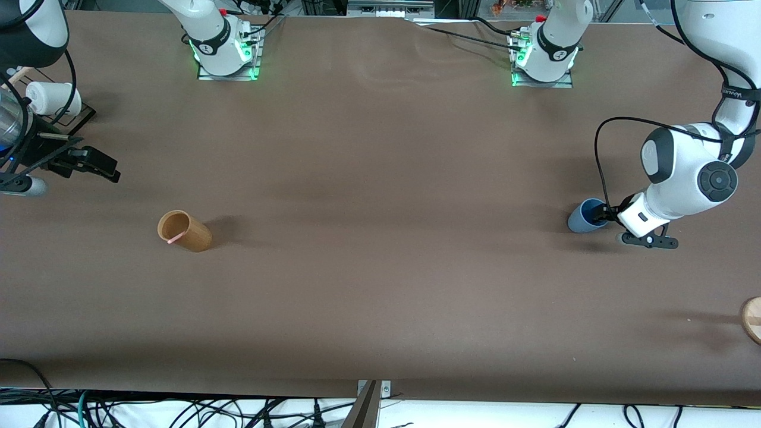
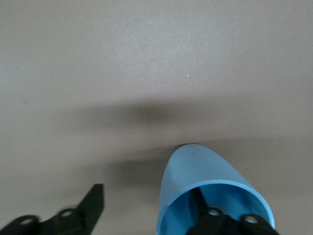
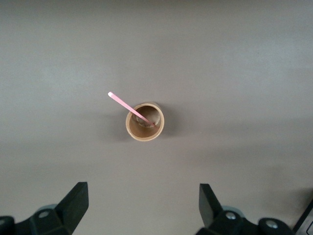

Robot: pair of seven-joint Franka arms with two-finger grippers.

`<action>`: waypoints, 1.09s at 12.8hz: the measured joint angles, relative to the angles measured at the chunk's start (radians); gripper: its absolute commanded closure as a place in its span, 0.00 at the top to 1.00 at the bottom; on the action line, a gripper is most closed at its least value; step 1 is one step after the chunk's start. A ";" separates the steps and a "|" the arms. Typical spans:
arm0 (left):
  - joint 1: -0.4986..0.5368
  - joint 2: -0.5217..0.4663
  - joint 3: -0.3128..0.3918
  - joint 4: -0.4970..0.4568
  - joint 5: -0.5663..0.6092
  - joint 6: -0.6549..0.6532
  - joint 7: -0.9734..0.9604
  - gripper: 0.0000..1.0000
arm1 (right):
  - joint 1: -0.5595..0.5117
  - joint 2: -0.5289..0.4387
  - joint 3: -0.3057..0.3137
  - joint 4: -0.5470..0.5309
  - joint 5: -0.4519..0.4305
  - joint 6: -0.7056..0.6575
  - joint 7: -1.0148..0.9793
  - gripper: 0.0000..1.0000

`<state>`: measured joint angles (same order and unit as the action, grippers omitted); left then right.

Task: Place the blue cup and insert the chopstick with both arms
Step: 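Close the left gripper on the blue cup rim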

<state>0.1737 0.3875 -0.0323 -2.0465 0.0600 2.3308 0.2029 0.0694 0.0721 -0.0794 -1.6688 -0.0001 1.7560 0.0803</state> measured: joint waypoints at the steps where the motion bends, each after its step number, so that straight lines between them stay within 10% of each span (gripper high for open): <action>1: 0.000 0.001 0.000 0.000 0.000 0.000 0.000 0.00 | 0.000 0.000 0.000 0.000 0.000 0.000 0.000 1.00; 14: -0.004 -0.041 -0.068 0.164 -0.005 -0.232 -0.009 0.00 | 0.000 0.000 0.000 0.000 0.000 0.000 0.000 1.00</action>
<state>0.1693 0.3468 -0.1006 -1.8828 0.0552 2.0988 0.1940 0.0694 0.0721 -0.0794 -1.6688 -0.0001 1.7560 0.0801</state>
